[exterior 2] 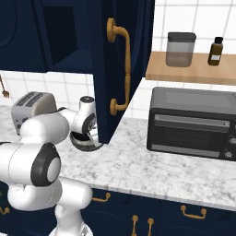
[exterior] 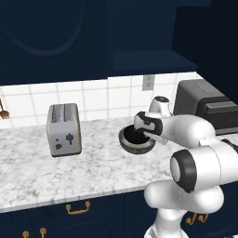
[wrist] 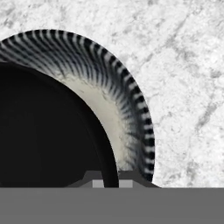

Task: Pick up the bowls on the counter and stack them on top of one another in the open cabinet. Place the smaller bowl on top of the larger bowl.

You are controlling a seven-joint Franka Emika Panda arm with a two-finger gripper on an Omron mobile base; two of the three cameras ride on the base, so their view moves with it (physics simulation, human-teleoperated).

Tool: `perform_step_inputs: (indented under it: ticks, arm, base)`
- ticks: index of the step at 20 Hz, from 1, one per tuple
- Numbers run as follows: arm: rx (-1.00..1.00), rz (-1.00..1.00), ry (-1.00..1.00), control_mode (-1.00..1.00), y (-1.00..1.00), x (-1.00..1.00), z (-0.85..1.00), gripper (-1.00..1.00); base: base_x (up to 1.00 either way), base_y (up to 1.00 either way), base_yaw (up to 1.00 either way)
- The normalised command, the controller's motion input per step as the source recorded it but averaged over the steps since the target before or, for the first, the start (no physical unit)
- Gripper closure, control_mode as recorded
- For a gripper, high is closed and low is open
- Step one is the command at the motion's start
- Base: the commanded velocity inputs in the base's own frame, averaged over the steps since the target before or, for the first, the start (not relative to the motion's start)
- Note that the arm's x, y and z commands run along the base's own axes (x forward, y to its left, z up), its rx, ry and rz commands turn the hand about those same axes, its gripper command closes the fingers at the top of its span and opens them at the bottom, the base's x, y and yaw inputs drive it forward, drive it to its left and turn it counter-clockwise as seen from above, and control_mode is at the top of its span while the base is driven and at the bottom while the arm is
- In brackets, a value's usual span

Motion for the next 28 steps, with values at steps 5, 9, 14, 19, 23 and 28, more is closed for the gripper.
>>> perform_step_inputs:
  ticks: [5, 9, 14, 19, 23, 28]
  arm:
    - [0.0, 0.0, 0.02, -1.0, 0.0, 0.0, -0.08, -1.0]
    - [0.0, 0.0, -0.03, -1.0, 0.0, 0.0, 0.21, -1.0]
    - [0.0, 0.0, 0.0, -1.0, 0.0, 0.0, 0.41, -1.0]
    - [0.0, 0.05, 0.02, -1.0, -0.21, -0.17, 0.16, -1.0]
    - [0.0, 0.08, 0.03, -1.0, -0.37, -0.06, 0.0, -1.0]
    - [0.0, 0.07, 0.03, -1.0, -0.2, 0.0, -0.14, -1.0]
  base:
    - [0.0, 0.0, 0.0]
    - [0.0, 0.0, 0.0]
    - [0.0, 0.0, 0.0]
    - [0.0, 0.0, 0.0]
    - [0.0, 0.0, 0.0]
    - [0.0, 0.0, 0.0]
